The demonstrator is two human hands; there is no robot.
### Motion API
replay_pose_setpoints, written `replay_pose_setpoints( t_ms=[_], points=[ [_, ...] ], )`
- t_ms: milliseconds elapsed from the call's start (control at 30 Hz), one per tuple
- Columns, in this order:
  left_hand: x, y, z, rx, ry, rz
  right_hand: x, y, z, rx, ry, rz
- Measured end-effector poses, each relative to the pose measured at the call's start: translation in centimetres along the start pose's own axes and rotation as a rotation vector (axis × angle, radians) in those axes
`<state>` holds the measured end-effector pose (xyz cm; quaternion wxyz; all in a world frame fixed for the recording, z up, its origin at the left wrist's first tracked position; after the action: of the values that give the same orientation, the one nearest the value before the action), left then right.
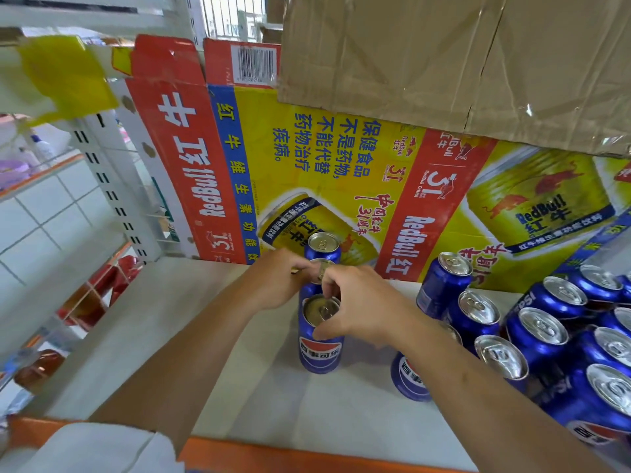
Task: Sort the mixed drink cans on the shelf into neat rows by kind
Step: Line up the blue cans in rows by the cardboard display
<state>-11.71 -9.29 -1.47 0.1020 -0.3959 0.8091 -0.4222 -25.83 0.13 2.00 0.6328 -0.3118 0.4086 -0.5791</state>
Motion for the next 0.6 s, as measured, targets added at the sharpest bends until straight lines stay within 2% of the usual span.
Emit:
replay_pose_setpoints(
  t_ms=[100, 267, 433, 600],
  points=[
    [-0.4, -0.4, 0.1, -0.071, -0.034, 0.101, 0.1, 0.3, 0.1, 0.01, -0.007, -0.03],
    [-1.7, -1.0, -0.5, -0.131, -0.001, 0.113, 0.1, 0.7, -0.5, 0.07, 0.01, -0.062],
    [-2.5, -0.8, -2.5, 0.049, 0.093, 0.223, -0.4, -0.6, -2.3, 0.116, 0.057, -0.044],
    [-2.8, -0.7, -3.6, 0.201, 0.038, 0.179, -1.2, -2.3, -5.4, -0.081, 0.189, -0.128]
  ],
)
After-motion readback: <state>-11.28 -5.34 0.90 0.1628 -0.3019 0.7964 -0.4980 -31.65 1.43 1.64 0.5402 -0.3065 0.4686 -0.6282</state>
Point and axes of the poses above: each hand's wrist, its own x-axis towards the middle knuckle, its own y-axis out of the palm, z = x × y, the point moved 1 cm from there along x, towards the middle knuckle, and after that the axes turned 10 degrees about y, right-handed, at the moved point
